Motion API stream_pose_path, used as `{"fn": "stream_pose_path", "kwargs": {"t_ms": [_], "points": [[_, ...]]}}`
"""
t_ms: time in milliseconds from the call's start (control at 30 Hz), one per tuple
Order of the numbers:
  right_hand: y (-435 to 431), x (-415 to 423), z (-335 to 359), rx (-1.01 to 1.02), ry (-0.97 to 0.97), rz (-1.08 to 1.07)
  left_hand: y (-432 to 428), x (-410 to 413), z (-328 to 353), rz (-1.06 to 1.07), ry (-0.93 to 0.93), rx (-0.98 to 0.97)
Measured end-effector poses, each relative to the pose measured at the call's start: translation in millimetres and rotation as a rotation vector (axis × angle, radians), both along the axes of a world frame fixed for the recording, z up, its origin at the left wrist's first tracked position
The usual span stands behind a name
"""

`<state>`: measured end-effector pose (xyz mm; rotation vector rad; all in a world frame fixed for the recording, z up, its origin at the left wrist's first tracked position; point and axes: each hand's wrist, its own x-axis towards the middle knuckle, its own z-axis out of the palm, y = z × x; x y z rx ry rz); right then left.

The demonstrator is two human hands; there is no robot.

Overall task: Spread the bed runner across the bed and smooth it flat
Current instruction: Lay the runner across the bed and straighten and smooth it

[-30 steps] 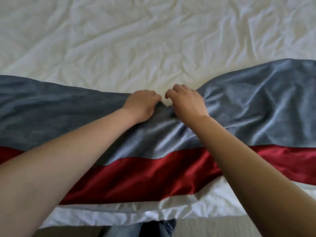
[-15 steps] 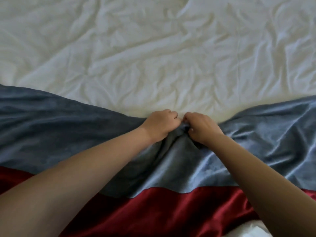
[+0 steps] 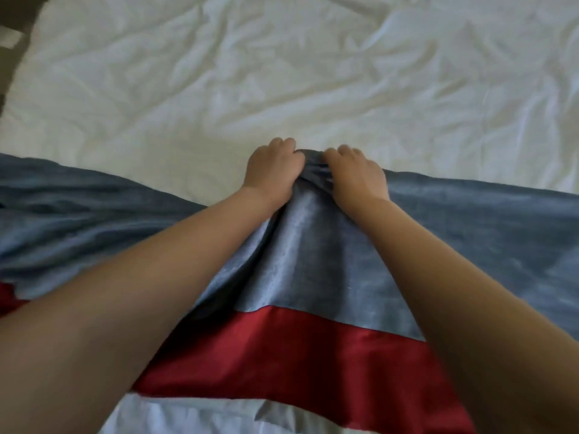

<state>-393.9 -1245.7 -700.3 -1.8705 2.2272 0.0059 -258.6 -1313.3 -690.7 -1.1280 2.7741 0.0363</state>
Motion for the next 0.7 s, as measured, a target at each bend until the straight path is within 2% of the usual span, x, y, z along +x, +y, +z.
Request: {"fn": "stream_pose_path", "kwargs": {"t_ms": [100, 200, 333, 467, 700], "points": [[35.1, -43.1, -7.8, 0.058, 0.032, 0.008, 15.1, -7.0, -7.2, -0.001, 0.105, -0.004], [66.6, -95.7, -9.8, 0.107, 0.041, -0.076, 29.0, -26.7, -14.4, -0.051, 0.226, 0.026], [97.8, -157.7, -8.2, 0.081, 0.07, -0.152, 48.1, -76.5, -20.4, -0.126, 0.288, 0.121], [112.1, -199.6, -12.2, 0.096, 0.093, -0.215, 62.5, -133.7, -28.1, -0.149, 0.253, 0.199], [113.7, -233.0, -20.7, 0.19, 0.062, -0.255, 68.0, -198.0, -35.3, -0.003, 0.113, 0.31]]}}
